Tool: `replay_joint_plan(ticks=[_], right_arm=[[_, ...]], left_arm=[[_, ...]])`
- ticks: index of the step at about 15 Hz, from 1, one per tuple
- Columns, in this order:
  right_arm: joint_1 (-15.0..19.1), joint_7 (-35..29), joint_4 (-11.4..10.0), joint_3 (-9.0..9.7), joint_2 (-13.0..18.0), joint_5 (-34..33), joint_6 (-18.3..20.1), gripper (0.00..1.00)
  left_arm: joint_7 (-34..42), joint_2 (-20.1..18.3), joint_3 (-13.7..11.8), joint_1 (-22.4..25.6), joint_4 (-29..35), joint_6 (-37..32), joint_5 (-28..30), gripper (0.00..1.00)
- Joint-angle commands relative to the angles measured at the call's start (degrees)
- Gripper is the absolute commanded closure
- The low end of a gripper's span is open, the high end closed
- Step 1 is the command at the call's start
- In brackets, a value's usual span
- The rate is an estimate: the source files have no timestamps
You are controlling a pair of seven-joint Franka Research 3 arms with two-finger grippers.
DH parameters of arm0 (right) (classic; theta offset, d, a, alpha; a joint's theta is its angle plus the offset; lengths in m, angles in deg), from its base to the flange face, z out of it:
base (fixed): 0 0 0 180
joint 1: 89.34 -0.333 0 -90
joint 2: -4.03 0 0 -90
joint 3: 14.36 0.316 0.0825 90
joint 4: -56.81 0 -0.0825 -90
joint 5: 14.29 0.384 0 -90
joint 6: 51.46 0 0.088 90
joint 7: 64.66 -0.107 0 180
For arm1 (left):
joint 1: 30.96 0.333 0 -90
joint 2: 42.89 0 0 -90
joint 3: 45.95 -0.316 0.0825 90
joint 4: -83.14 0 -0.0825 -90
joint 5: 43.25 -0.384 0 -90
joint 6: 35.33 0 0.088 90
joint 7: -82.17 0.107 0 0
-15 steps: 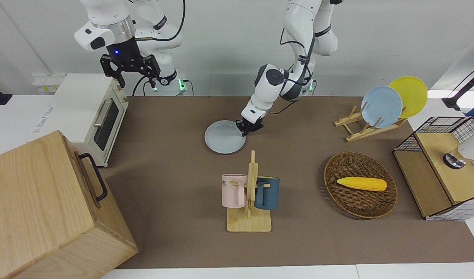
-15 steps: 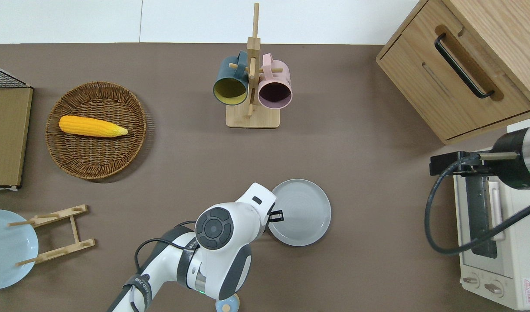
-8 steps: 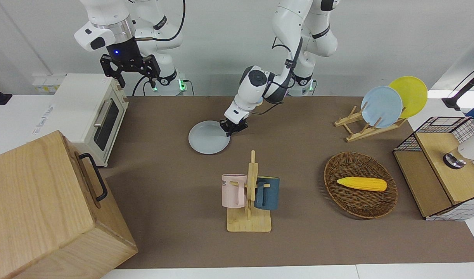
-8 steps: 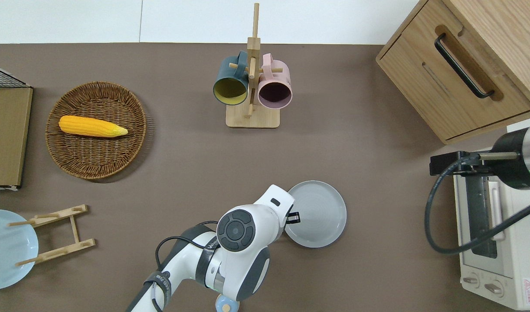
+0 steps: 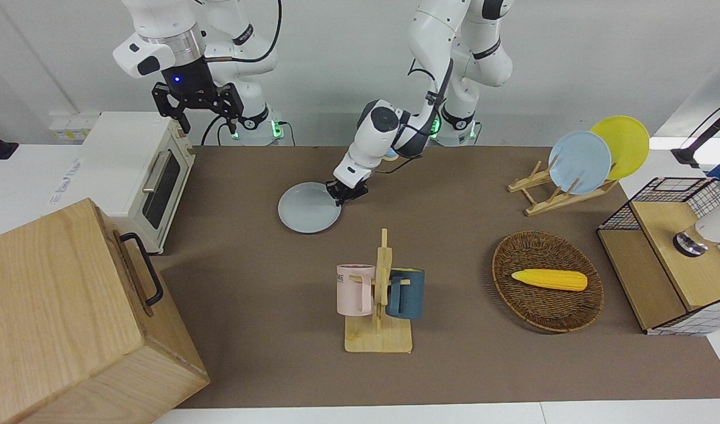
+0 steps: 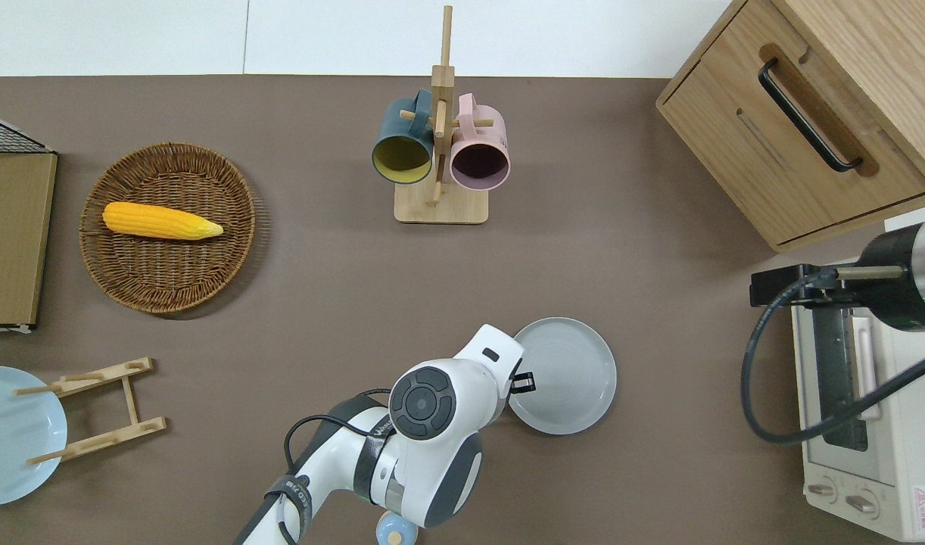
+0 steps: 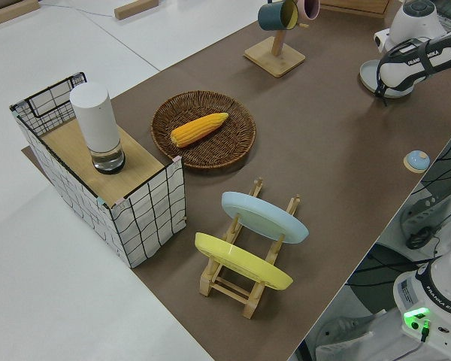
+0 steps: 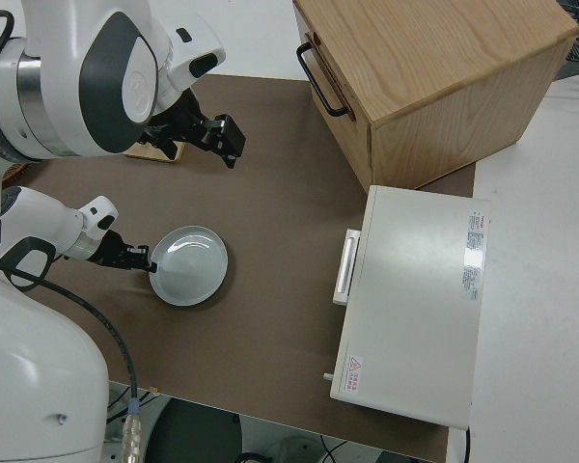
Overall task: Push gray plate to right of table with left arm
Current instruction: 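Keep pushing the gray plate with the left gripper toward the toaster oven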
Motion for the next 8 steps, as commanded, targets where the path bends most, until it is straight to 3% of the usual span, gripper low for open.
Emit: replay_joint_plan(ticks=[1,3,8], right_arm=[[-0.3,0.2,0.6,-0.27,-0.3,0.0,0.7,0.005],[-0.3,0.2,0.6,-0.27,-0.3,0.0,0.7,0.005],[-0.3,0.2,0.6,-0.27,-0.3,0.0,0.7,0.005]], left_arm=[[-1.5,3.1,-0.2,-1.4,-1.6,1.0,1.4,0.37],[-1.7,2.8,0.0,-1.1,-1.9,0.7,1.4,0.04],[-1.9,0.3,0.0,0.0,-1.9,-3.1,1.7,0.01]])
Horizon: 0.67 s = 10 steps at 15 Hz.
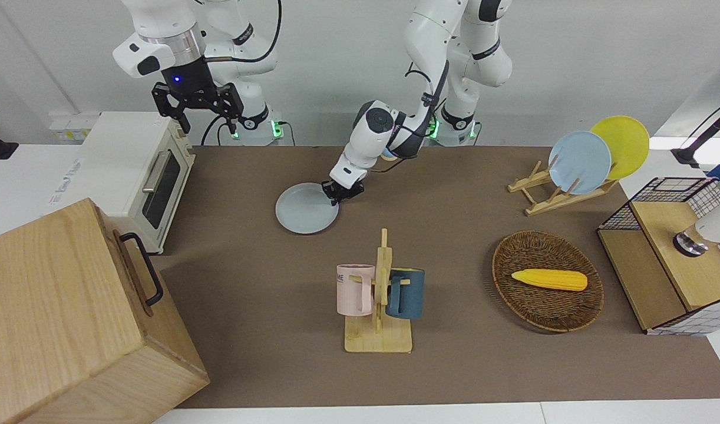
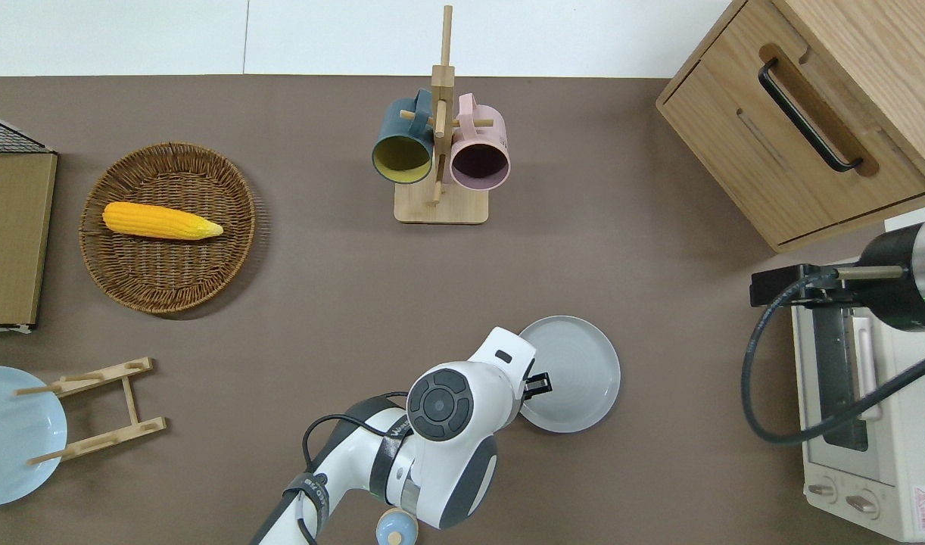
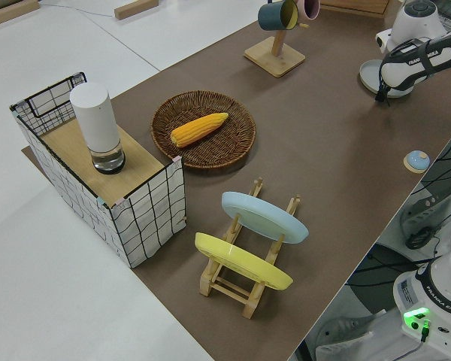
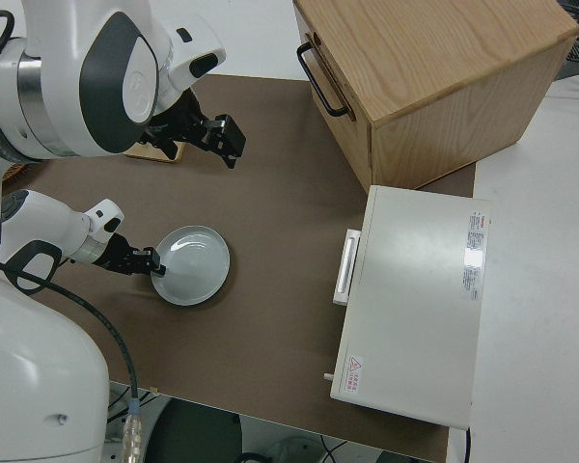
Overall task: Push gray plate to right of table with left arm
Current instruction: 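Keep pushing the gray plate with the left gripper toward the toaster oven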
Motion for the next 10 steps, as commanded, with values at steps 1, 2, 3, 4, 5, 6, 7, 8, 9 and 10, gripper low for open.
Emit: replay_joint_plan(ticks=[1,2,3,4,5,6,7,8,9,10], right_arm=[[-0.3,0.1,0.6,-0.27,-0.3,0.0,0.7,0.005],[-0.3,0.2,0.6,-0.27,-0.3,0.0,0.7,0.005],[-0.3,0.2,0.6,-0.27,-0.3,0.0,0.7,0.005],[-0.3,0.1,0.6,-0.27,-0.3,0.0,0.7,0.005],[-0.3,0.2,0.6,-0.27,-0.3,0.0,0.7,0.005],[-0.3,0.1,0.6,-0.27,-0.3,0.0,0.7,0.005],[-0.3,0.1,0.6,-0.27,-0.3,0.0,0.7,0.005],[-0.3,0.2,0.6,-0.27,-0.3,0.0,0.7,0.005],[-0.3,0.1,0.6,-0.27,-0.3,0.0,0.7,0.005],[-0.3,0.2,0.6,-0.27,-0.2,0.0,0.7,0.005]], left_arm=[[0.0,-1.6,-1.0,0.2,-0.5,-4.3,1.3,0.01],[0.2,-2.7,-1.3,0.6,-0.5,-5.9,1.3,0.01],[0.4,-3.9,-1.5,1.3,-0.5,-7.8,1.2,0.01],[0.6,-5.0,-1.9,1.8,-0.4,-9.8,0.8,0.01],[1.0,-5.9,-2.5,2.5,-0.5,-11.8,0.5,0.01],[1.8,-6.8,-2.8,3.4,-0.5,-13.4,0.5,0.01],[2.7,-7.8,-2.9,4.4,-0.4,-14.8,0.4,0.01],[3.8,-8.6,-2.9,5.5,-0.4,-16.2,0.4,0.01],[4.7,-9.4,-3.0,6.9,-0.4,-17.8,0.3,0.01],[5.9,-10.1,-3.1,8.5,-0.4,-19.6,0.3,0.01]])
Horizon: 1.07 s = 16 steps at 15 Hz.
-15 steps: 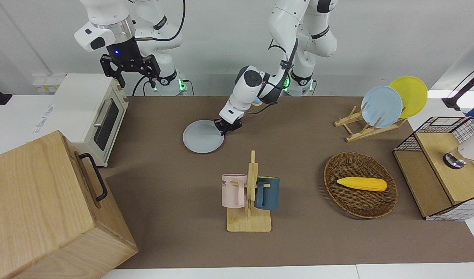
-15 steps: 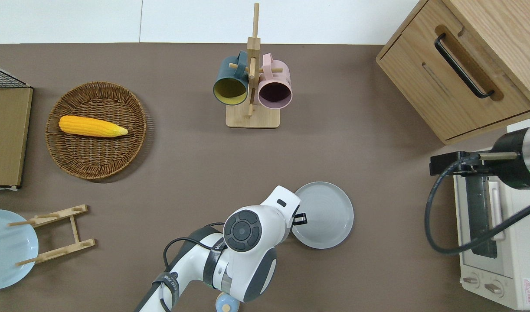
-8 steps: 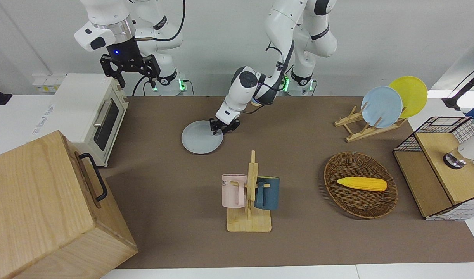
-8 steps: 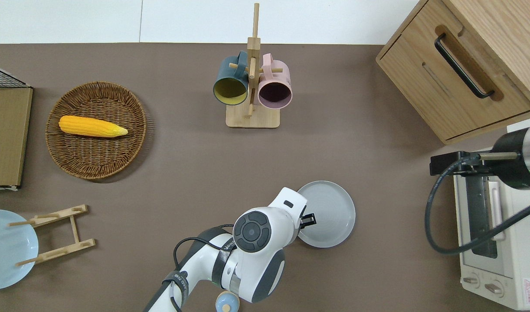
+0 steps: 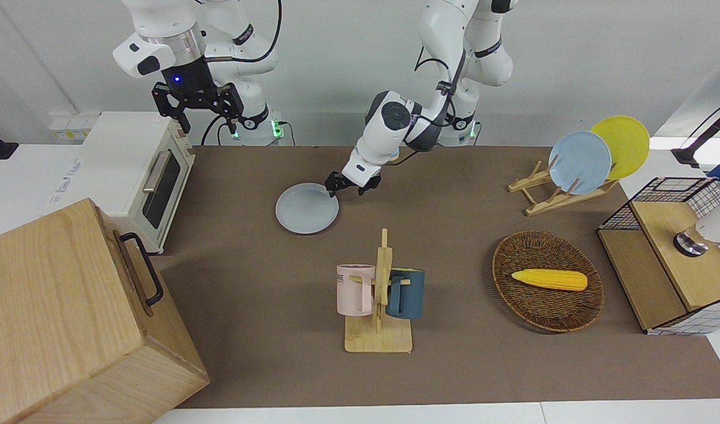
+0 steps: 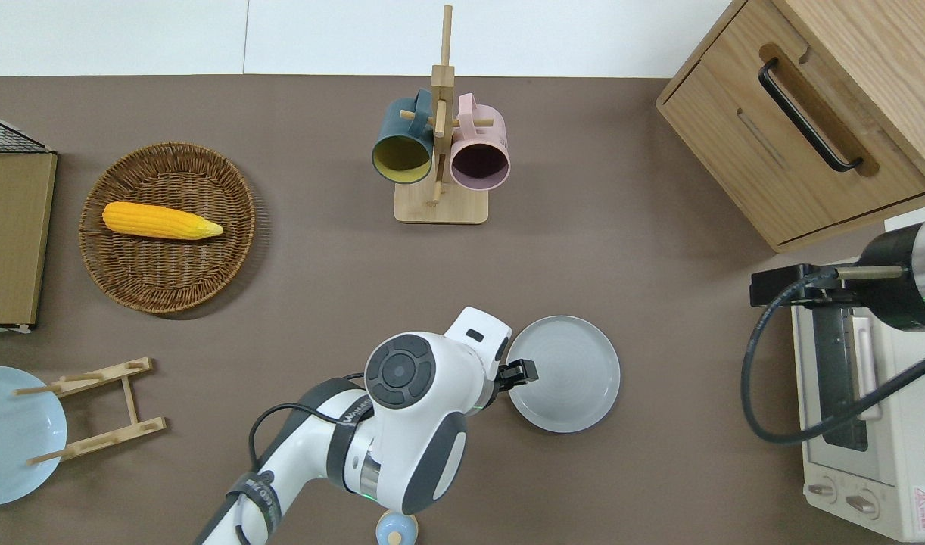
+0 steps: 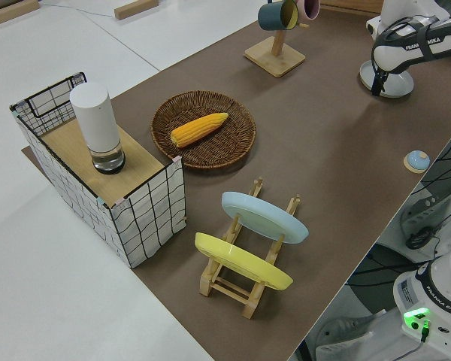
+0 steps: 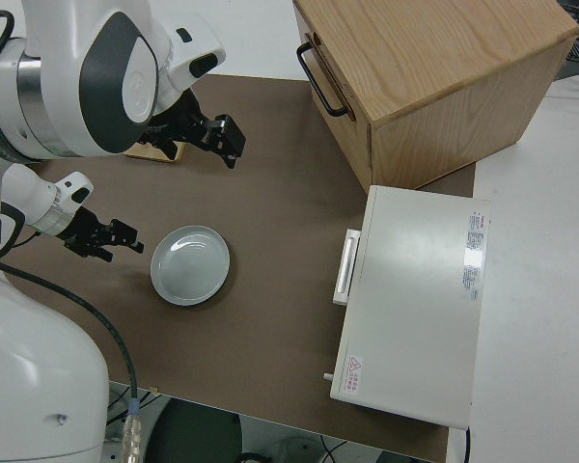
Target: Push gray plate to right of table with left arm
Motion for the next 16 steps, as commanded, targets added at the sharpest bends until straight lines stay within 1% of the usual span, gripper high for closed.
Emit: replay_joint_plan(ticks=[1,2,4,6,7,8,10,11,12,13,14,15,16], right_arm=[[-0.3,0.2,0.6,-0.27,-0.2,0.0,0.7,0.005],[-0.3,0.2,0.6,-0.27,-0.2,0.0,0.7,0.005],[-0.3,0.2,0.6,-0.27,-0.3,0.0,0.7,0.005],[-0.3,0.2,0.6,-0.27,-0.3,0.0,0.7,0.005],[-0.3,0.2,0.6,-0.27,-0.3,0.0,0.7,0.005],[-0.3,0.2,0.6,-0.27,-0.3,0.0,0.7,0.005],[-0.3,0.1,0.6,-0.27,-0.3,0.0,0.7,0.005],[-0.3,0.1,0.6,-0.27,-0.3,0.0,0.7,0.005],[-0.3,0.1,0.6,-0.27,-0.3,0.0,0.7,0.005],[-0.3,0.2,0.6,-0.27,-0.3,0.0,0.7,0.005],[-0.3,0.1,0.6,-0.27,-0.3,0.0,0.7,0.005],[-0.3,0.2,0.6,-0.27,-0.3,0.0,0.7,0.005],[-0.4,0.2,0.6,-0.27,-0.2,0.0,0.7,0.005]], left_arm=[[4.8,-3.8,-0.7,4.8,0.6,-7.0,0.2,0.01],[6.2,-4.8,-1.8,5.5,0.5,-9.2,0.2,0.01],[9.1,-5.5,-4.3,7.6,-0.1,-14.8,-0.5,0.01],[11.5,-6.0,-6.1,10.0,-3.2,-20.4,-6.7,0.01],[11.8,-6.0,-6.5,11.3,-5.1,-23.4,-9.7,0.01],[12.0,-6.1,-6.3,13.9,-7.9,-27.5,-11.9,0.01],[13.3,-6.1,-6.4,16.8,-10.9,-32.2,-13.0,0.01],[14.7,-6.2,-5.7,19.5,-11.1,-33.4,-13.1,0.01],[16.1,-7.1,-4.7,21.6,-11.2,-34.1,-13.2,0.01],[17.4,-7.8,-4.4,23.6,-11.2,-34.8,-13.5,0.01],[18.2,-8.1,-4.3,24.9,-11.4,-35.7,-14.9,0.01],[18.7,-8.7,-3.6,26.4,-12.3,-36.3,-17.2,0.01],[19.1,-9.0,-2.0,28.2,-13.5,-37.6,-19.2,0.01]])
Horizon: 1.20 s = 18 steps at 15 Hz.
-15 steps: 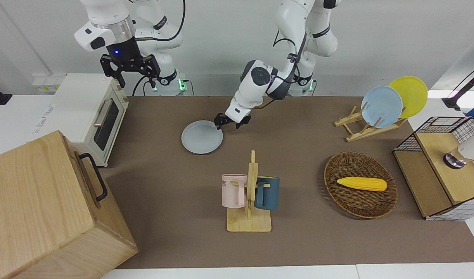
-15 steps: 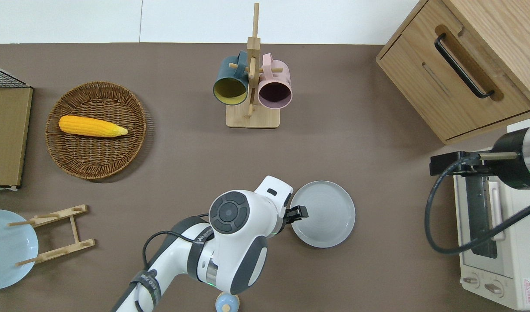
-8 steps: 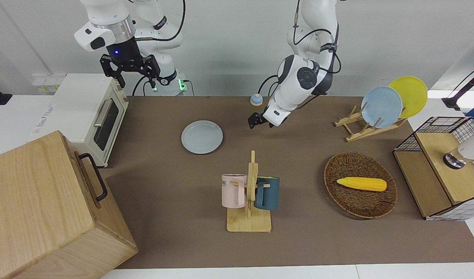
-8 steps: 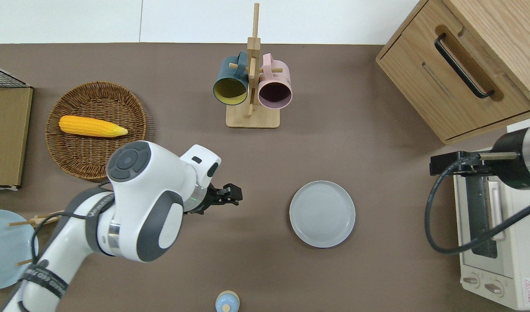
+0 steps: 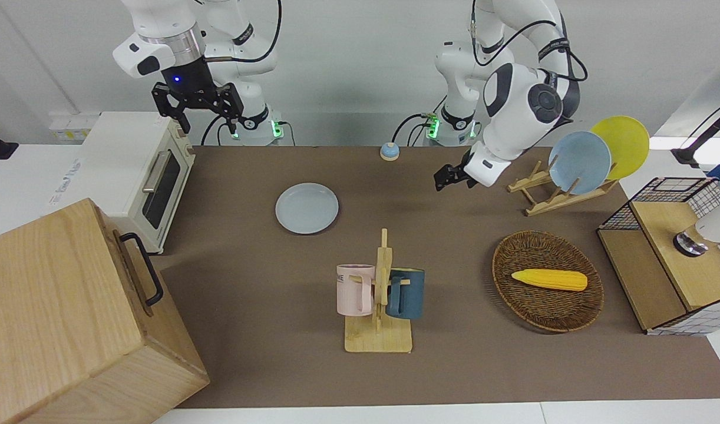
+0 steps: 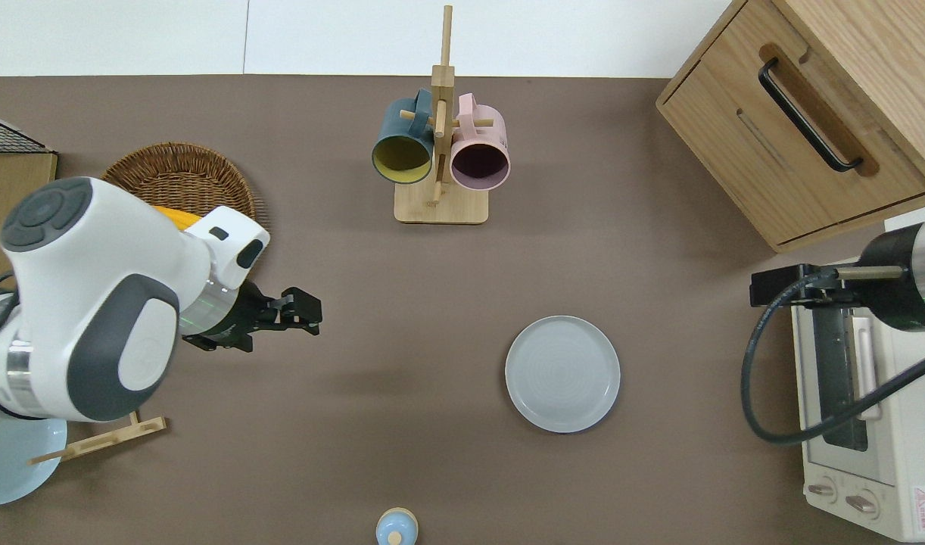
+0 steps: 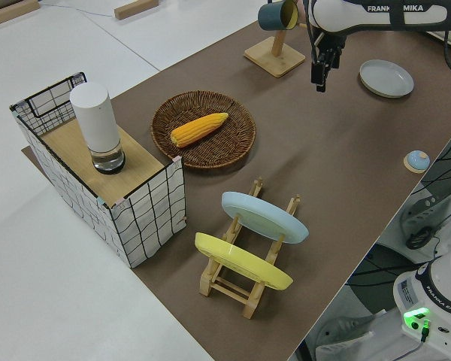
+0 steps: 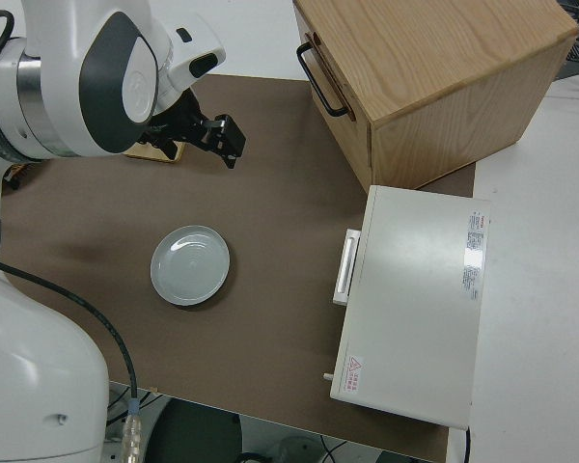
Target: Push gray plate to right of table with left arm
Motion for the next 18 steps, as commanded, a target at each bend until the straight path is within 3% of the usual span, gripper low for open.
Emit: replay_joint_plan(ticks=[1,5,9,18], right_arm=[[-0.3,0.2,0.6,-0.27,-0.3,0.0,0.7,0.005],[-0.3,0.1,0.6,-0.27,-0.3,0.0,0.7,0.005],[-0.3,0.1,0.6,-0.27,-0.2,0.0,0.7,0.005],[-0.3,0.2,0.6,-0.27,-0.3,0.0,0.7,0.007]], left_arm=[[1.8,-1.6,4.3,5.9,-4.2,-5.5,-6.9,0.01],[1.8,-2.3,4.6,6.3,-11.2,-11.2,-12.9,0.01],[1.9,-2.3,4.6,8.0,-18.4,-15.6,-14.2,0.01],[1.1,-2.6,6.5,9.9,-23.0,-20.4,-14.7,0.01]])
